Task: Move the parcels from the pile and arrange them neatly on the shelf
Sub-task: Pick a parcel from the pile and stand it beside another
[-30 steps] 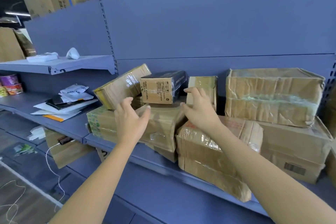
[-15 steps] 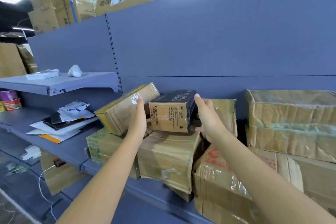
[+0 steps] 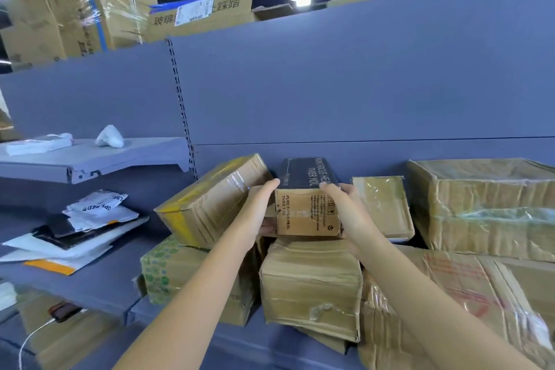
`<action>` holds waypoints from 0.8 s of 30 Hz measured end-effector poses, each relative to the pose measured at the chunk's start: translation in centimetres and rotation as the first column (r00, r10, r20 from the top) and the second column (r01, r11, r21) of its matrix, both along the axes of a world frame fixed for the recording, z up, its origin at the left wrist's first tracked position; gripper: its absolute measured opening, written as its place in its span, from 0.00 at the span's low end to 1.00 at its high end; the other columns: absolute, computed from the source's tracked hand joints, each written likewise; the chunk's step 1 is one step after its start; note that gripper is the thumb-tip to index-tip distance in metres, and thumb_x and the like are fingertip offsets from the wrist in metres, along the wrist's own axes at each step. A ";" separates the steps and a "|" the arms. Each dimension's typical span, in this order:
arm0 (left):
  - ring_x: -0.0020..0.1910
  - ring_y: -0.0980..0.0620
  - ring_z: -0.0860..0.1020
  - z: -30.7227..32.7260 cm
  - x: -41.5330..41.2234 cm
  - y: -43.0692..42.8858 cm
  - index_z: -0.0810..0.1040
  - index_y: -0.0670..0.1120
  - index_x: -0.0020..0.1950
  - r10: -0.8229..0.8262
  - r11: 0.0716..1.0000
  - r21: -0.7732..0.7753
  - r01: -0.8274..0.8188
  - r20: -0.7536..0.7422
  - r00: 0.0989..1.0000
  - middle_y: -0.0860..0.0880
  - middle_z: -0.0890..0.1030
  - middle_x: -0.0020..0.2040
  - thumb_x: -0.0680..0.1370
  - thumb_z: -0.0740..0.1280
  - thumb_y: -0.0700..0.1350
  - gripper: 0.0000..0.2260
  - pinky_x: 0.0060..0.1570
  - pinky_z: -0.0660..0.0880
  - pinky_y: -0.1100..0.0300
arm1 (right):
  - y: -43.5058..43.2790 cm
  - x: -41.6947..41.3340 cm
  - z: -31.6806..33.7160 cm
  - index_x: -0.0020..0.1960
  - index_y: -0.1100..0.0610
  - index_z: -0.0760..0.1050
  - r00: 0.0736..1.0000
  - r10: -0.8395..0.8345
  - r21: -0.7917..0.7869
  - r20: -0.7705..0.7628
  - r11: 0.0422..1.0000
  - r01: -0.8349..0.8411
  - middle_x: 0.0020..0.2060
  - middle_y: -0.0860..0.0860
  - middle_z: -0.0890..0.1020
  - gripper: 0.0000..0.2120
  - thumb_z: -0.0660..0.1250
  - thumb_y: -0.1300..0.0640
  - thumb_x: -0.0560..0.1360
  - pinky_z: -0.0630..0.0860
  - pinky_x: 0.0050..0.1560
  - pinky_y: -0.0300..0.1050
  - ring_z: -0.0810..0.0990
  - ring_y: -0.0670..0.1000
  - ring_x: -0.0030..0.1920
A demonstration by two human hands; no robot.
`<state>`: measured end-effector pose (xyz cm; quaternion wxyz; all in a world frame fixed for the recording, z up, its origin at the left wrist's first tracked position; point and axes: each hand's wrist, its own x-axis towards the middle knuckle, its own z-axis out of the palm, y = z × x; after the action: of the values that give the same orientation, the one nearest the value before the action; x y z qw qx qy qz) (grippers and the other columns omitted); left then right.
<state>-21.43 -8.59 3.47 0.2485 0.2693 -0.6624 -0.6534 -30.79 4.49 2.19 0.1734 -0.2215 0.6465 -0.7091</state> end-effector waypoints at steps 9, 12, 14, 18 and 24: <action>0.52 0.51 0.82 -0.1 1.5 -0.8 0.76 0.50 0.63 -0.256 0.954 0.079 0.288 -0.278 0.926 0.51 0.84 0.54 0.70 0.71 0.60 0.25 0.58 0.76 0.49 | 1.3 4.8 -1.0 0.64 0.43 0.65 0.952 -0.113 -0.314 -0.283 0.949 0.019 0.63 0.47 0.72 0.25 0.64 0.49 0.68 0.71 0.53 0.40 0.72 0.44 0.62; 0.60 0.48 0.79 -0.7 1.6 -0.9 0.68 0.49 0.70 -0.313 0.929 0.080 0.360 -0.346 0.884 0.48 0.80 0.62 0.69 0.71 0.56 0.31 0.61 0.75 0.48 | 2.3 5.6 -2.0 0.70 0.48 0.61 0.886 -0.116 -0.249 -0.449 0.969 0.000 0.68 0.49 0.68 0.35 0.66 0.43 0.66 0.69 0.65 0.47 0.66 0.44 0.69; 0.59 0.48 0.80 -1.1 1.9 -0.8 0.67 0.49 0.70 -0.334 0.919 0.062 0.390 -0.403 0.852 0.47 0.80 0.62 0.72 0.71 0.51 0.28 0.57 0.77 0.50 | 3.0 6.2 -2.1 0.71 0.48 0.60 0.873 -0.108 -0.231 -0.476 0.973 -0.006 0.70 0.48 0.66 0.36 0.66 0.41 0.67 0.68 0.69 0.50 0.64 0.42 0.71; 0.60 0.48 0.79 -2.1 2.9 -0.5 0.70 0.50 0.69 -0.428 0.881 0.002 0.473 -0.419 0.800 0.46 0.79 0.63 0.68 0.73 0.51 0.30 0.53 0.78 0.52 | 4.0 7.1 -1.3 0.66 0.38 0.63 0.908 -0.081 -0.266 -0.410 0.963 -0.034 0.69 0.42 0.68 0.31 0.69 0.38 0.66 0.66 0.71 0.59 0.66 0.45 0.72; 0.51 0.49 0.83 -1.4 4.2 0.7 0.77 0.46 0.62 -0.463 0.839 0.036 0.544 -0.478 0.746 0.47 0.84 0.53 0.70 0.67 0.49 0.21 0.43 0.80 0.58 | 6.0 9.1 0.1 0.70 0.39 0.62 0.899 -0.071 -0.258 -0.433 0.965 -0.047 0.67 0.36 0.70 0.37 0.73 0.40 0.64 0.68 0.70 0.56 0.68 0.40 0.69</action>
<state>-17.24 -7.92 2.11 0.1847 -0.0587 -0.5748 -0.7950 -21.72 10.47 2.29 -0.0117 -0.3922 0.5709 -0.7212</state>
